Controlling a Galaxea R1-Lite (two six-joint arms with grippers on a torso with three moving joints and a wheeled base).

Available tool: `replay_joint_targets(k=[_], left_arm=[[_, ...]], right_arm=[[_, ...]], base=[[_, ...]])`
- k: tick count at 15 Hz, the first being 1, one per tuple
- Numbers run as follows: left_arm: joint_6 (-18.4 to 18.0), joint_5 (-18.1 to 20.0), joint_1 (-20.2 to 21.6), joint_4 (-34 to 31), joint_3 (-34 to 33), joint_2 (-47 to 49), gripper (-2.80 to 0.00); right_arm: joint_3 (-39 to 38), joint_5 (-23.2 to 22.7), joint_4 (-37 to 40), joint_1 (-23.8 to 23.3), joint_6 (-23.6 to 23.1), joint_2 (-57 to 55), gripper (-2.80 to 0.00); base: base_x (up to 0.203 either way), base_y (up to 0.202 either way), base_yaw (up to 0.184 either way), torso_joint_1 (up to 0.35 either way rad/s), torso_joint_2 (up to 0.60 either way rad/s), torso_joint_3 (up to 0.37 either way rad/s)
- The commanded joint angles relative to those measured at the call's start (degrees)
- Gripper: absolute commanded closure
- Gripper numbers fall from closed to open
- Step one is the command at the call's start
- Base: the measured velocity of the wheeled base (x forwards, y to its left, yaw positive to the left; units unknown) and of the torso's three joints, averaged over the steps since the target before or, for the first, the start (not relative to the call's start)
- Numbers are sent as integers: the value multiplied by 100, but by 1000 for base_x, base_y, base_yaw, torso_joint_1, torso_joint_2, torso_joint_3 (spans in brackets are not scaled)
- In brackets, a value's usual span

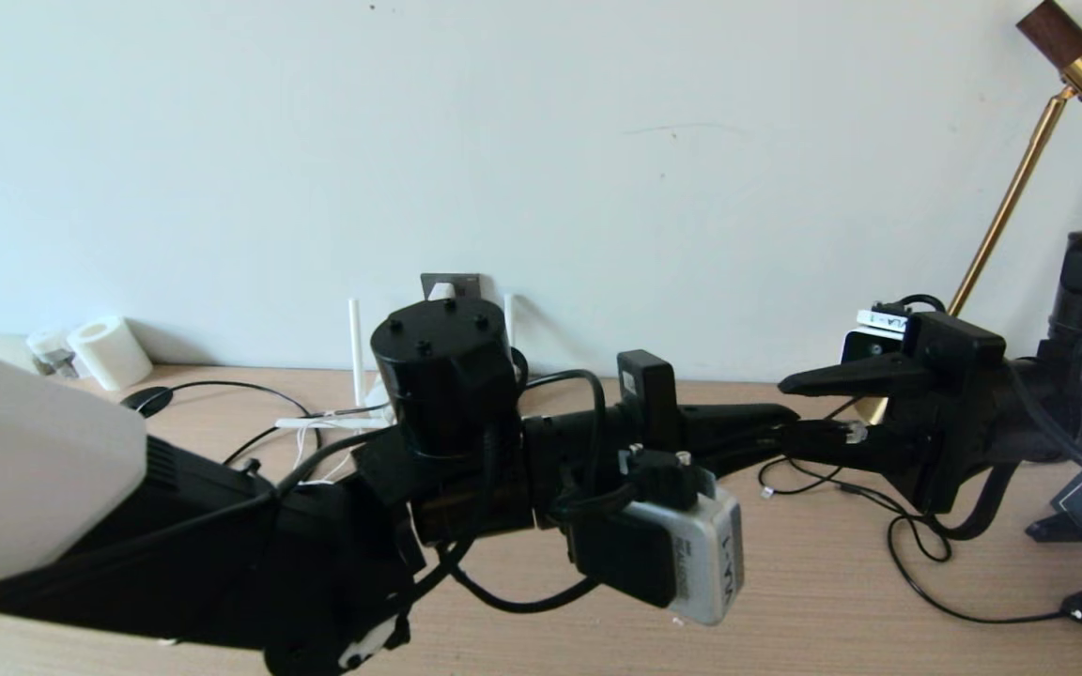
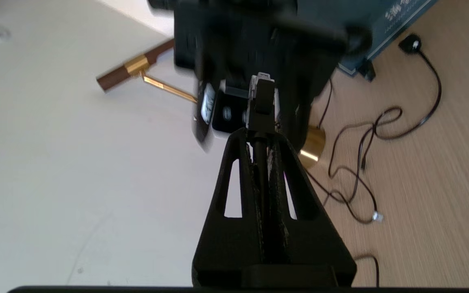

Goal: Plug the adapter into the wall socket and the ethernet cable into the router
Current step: Hand it to the other hand

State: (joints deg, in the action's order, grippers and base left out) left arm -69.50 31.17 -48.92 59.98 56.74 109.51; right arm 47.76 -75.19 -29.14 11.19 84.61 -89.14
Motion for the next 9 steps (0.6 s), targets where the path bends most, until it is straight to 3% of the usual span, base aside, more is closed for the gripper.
replay_joint_targets(k=[1,5,7,9], left_arm=[[-37,-6,23,23,-14,0,0],[40,-12,23,21,-129,-26,0],[845,-166,73,60,-464,-153,0],[1979,-466,280,279,-877,-366,0]], right_arm=[[-15,-57,-15,-3,46,-7,-280],[-5,-57,-13,-43,55,16,-280],[-17,-42,-17,-269,55,211,-280],[-89,85,-35,-556,15,678,-280]], base=[[0,0,0,0,0,0],[0,0,0,0,0,0],[0,0,0,0,0,0],[0,0,0,0,0,0]])
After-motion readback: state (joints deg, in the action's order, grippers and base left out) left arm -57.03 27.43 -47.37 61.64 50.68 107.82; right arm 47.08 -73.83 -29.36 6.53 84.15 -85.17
